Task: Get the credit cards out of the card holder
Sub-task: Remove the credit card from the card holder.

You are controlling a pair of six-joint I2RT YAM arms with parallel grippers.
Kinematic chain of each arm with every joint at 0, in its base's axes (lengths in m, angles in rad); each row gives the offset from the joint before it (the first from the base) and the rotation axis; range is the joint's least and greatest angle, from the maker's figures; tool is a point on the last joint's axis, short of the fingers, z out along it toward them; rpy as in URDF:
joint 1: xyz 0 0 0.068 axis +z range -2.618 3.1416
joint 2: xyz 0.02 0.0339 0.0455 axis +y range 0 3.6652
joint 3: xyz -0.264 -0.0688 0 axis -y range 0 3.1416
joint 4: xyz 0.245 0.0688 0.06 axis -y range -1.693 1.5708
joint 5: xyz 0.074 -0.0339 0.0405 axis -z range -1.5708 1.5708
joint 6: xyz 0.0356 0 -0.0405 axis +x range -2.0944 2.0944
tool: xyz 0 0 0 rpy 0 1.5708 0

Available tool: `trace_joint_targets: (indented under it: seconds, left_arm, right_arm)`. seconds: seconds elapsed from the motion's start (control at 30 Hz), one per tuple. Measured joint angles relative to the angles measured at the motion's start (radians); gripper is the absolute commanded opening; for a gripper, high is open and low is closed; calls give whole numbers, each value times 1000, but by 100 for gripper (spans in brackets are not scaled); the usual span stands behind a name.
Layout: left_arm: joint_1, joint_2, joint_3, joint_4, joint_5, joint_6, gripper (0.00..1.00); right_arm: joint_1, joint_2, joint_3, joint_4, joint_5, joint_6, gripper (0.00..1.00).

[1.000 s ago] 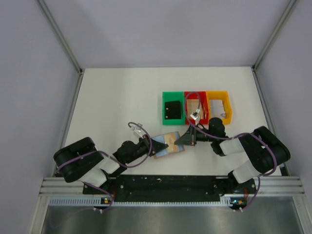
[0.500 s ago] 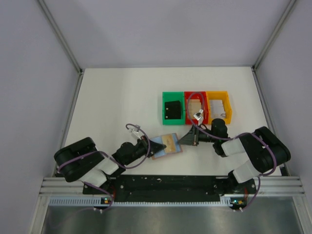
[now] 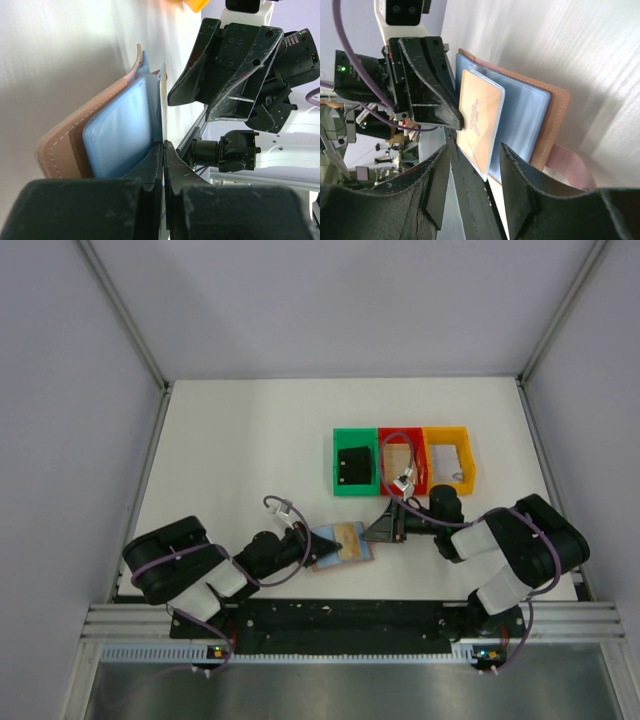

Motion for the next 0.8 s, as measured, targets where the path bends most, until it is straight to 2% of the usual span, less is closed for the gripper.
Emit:
trace_joint_targets:
  seconds: [0.33,0.4,0.47,0.53,0.57,0.7,0.8]
  left_arm:
    - [0,-39,15,-3,11,16,0]
    - [0,-43,19,-3,14,18,0]
    - [0,-47,19,-4,14,20,1]
    - [0,-50,19,-4,14,23,9]
    - [0,-52,19,-4,14,25,13]
    - [1,-56,13,-6,11,39,31]
    - [1,-64,5,-3,13,42,33]
  right_arm:
    - [43,15,25,-50,19,-25,44]
    - [52,27,35,-37,18,-23,35]
    - [55,42,35,-8,13,-5,19]
    - [55,60,35,36,5,20,4]
    - [55,68,34,62,0,37,0]
    - [56,76,34,134,-16,82,0]
    - [58,76,34,163,-21,100,0]
